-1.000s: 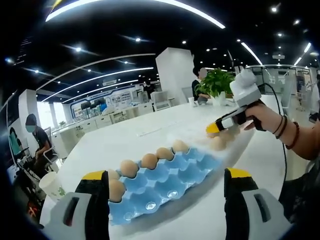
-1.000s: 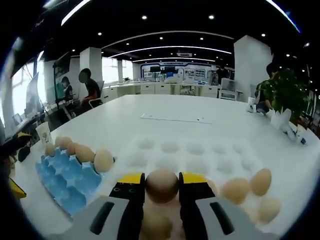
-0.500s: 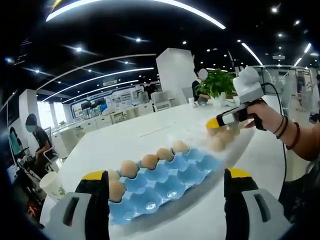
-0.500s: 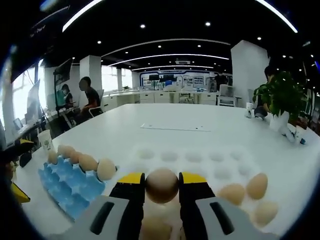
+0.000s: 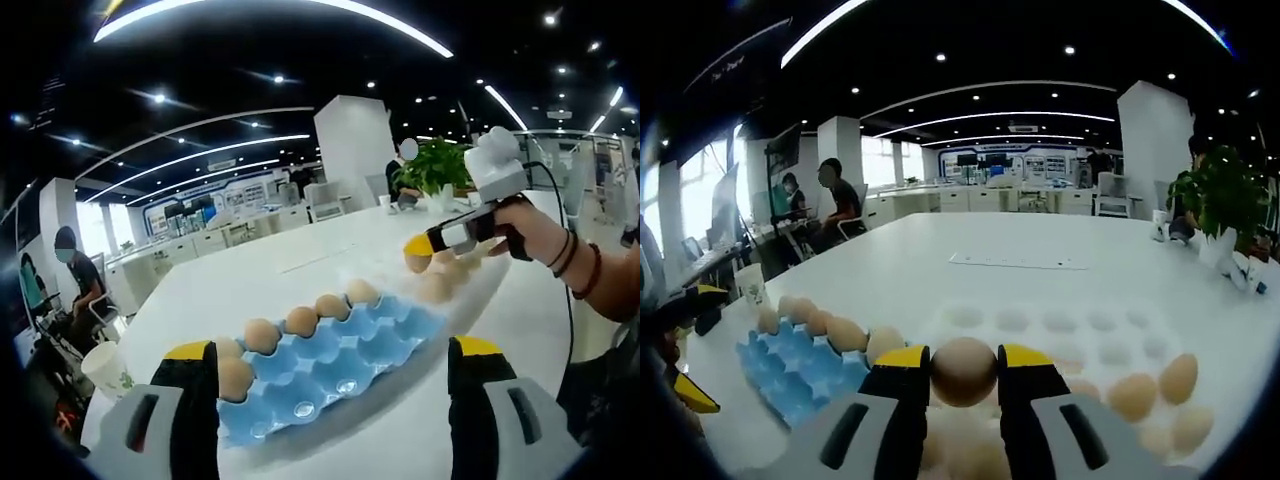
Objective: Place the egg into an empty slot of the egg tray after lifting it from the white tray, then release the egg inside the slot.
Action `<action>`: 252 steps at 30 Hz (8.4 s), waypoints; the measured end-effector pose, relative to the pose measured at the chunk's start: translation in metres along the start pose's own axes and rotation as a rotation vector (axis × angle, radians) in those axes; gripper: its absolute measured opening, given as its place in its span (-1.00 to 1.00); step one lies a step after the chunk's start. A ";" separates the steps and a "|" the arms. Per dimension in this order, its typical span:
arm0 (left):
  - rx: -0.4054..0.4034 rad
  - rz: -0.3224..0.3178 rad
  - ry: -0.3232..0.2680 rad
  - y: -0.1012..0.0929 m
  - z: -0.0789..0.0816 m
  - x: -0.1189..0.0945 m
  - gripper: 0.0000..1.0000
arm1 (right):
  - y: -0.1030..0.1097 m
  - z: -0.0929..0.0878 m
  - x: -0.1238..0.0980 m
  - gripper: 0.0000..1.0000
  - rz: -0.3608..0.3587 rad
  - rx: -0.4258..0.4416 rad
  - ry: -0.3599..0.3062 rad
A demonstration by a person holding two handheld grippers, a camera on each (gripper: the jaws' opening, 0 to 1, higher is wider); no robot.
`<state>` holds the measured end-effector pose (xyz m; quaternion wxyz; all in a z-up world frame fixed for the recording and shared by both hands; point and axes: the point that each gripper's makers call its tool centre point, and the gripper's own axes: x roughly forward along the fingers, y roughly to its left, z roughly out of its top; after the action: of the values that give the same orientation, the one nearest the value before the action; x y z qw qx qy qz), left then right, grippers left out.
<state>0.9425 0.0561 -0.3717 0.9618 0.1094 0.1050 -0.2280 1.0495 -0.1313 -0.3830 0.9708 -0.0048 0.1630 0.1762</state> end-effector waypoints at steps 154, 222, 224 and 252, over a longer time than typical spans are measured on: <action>-0.040 0.027 0.003 0.007 -0.007 0.002 0.97 | 0.105 -0.003 0.032 0.54 0.266 -0.212 -0.053; -0.036 0.024 0.022 0.003 -0.012 0.008 0.95 | -0.074 -0.034 -0.017 -0.08 -0.114 0.035 -0.005; -0.039 0.018 0.016 0.002 -0.011 0.008 0.95 | -0.075 -0.036 -0.015 -0.15 -0.116 0.034 0.000; -0.036 0.025 0.009 0.005 -0.007 0.004 0.95 | -0.087 -0.044 -0.011 -0.45 -0.184 0.081 0.079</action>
<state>0.9473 0.0608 -0.3789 0.9660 0.0943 0.1118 -0.2134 1.0561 -0.2192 -0.4250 0.9750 0.0123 0.2072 0.0793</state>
